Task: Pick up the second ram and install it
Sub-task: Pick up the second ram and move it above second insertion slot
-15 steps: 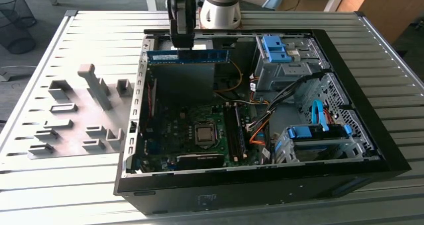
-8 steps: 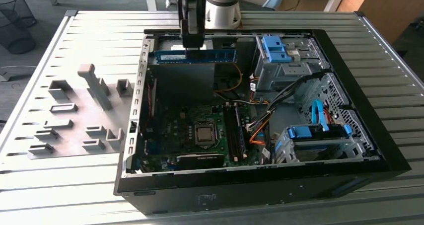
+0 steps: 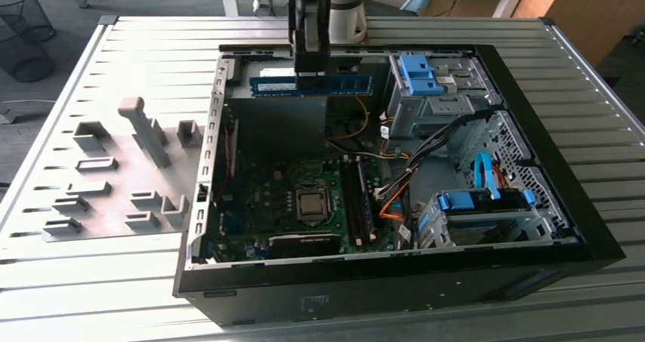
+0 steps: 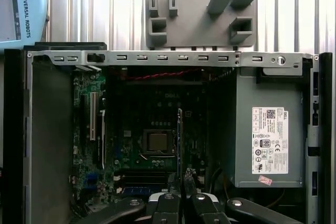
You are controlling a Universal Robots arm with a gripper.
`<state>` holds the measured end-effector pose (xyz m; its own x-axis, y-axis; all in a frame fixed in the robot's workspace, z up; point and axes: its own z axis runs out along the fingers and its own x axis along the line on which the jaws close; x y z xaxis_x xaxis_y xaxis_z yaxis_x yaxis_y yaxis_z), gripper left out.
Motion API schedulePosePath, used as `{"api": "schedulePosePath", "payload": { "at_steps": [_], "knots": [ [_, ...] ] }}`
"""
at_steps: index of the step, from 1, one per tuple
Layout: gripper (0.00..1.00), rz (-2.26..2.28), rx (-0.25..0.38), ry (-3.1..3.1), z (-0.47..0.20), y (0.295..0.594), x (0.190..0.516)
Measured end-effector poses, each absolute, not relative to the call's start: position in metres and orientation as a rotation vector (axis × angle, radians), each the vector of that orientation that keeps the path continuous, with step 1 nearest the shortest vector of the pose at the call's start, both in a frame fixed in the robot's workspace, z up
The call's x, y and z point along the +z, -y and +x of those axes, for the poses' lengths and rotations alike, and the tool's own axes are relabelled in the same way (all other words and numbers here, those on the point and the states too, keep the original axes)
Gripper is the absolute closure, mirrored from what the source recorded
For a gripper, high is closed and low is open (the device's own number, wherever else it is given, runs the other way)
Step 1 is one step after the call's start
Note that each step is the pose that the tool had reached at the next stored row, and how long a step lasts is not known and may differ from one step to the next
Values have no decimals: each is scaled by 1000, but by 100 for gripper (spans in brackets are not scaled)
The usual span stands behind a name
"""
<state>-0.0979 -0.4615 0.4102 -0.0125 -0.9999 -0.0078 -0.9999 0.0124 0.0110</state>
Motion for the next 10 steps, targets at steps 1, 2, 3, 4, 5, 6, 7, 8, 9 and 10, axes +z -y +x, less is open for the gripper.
{"api": "schedulePosePath", "payload": {
  "at_steps": [1, 2, 3, 4, 5, 6, 7, 8, 9, 10],
  "knots": [
    [86, 2206, -21, 2234, -96, 462, 410],
    [86, 2206, -21, 2234, -95, 462, 410],
    [86, 2206, -21, 2234, -93, 462, 410],
    [86, 2206, -21, 2234, -92, 462, 410],
    [86, 2206, -21, 2234, -91, 462, 410],
    [86, 2206, -21, 2234, -89, 462, 410],
    [86, 2206, -21, 2234, -88, 462, 410],
    [86, 2206, -21, 2234, -86, 462, 410],
    [86, 2206, -21, 2234, -85, 462, 410],
    [86, 2206, -21, 2234, -83, 462, 410]
  ]
}}
